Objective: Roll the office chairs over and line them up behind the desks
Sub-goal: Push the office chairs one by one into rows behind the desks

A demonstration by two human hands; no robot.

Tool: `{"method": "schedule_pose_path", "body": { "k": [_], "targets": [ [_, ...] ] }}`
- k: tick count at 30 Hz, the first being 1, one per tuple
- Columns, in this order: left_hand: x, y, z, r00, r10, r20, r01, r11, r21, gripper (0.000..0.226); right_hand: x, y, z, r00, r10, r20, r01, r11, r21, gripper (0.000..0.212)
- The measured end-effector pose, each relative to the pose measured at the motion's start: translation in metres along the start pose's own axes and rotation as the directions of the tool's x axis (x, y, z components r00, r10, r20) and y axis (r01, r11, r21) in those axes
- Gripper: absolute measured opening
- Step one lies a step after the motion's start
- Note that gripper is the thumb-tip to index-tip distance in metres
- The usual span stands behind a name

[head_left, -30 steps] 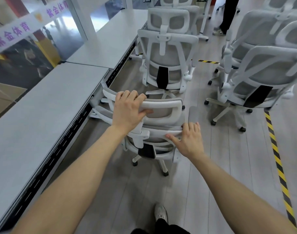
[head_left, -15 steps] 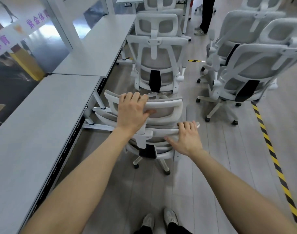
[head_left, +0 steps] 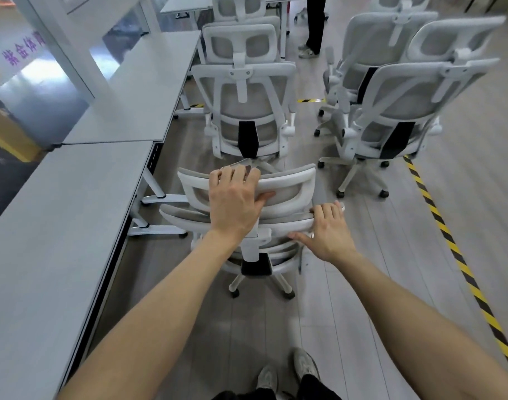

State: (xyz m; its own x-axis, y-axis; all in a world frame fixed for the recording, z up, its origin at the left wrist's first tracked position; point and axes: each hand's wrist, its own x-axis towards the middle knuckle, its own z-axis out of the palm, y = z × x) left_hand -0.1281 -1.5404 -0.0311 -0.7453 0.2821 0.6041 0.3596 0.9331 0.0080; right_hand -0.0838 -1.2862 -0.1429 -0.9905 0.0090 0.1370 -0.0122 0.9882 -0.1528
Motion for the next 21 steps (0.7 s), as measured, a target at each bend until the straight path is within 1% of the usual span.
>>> {"method": "schedule_pose_path", "body": {
  "k": [7, 13, 21],
  "targets": [
    [0.004, -0.004, 0.005, 1.000, -0.012, 0.005, 0.011, 1.000, 0.022, 0.058, 0.004, -0.003, -0.001, 1.000, -0.014, 0.002, 0.014, 1.000, -0.001, 0.100],
    [0.007, -0.006, 0.003, 0.999, -0.027, 0.017, 0.027, 0.999, 0.028, 0.057, 0.008, -0.005, -0.001, 1.000, -0.025, 0.014, 0.024, 0.999, 0.022, 0.099],
    [0.010, -0.001, -0.006, 0.997, -0.040, 0.070, 0.038, 0.999, 0.024, 0.056, 0.007, -0.006, -0.004, 1.000, -0.015, 0.025, 0.015, 1.000, 0.007, 0.101]
  ]
}}
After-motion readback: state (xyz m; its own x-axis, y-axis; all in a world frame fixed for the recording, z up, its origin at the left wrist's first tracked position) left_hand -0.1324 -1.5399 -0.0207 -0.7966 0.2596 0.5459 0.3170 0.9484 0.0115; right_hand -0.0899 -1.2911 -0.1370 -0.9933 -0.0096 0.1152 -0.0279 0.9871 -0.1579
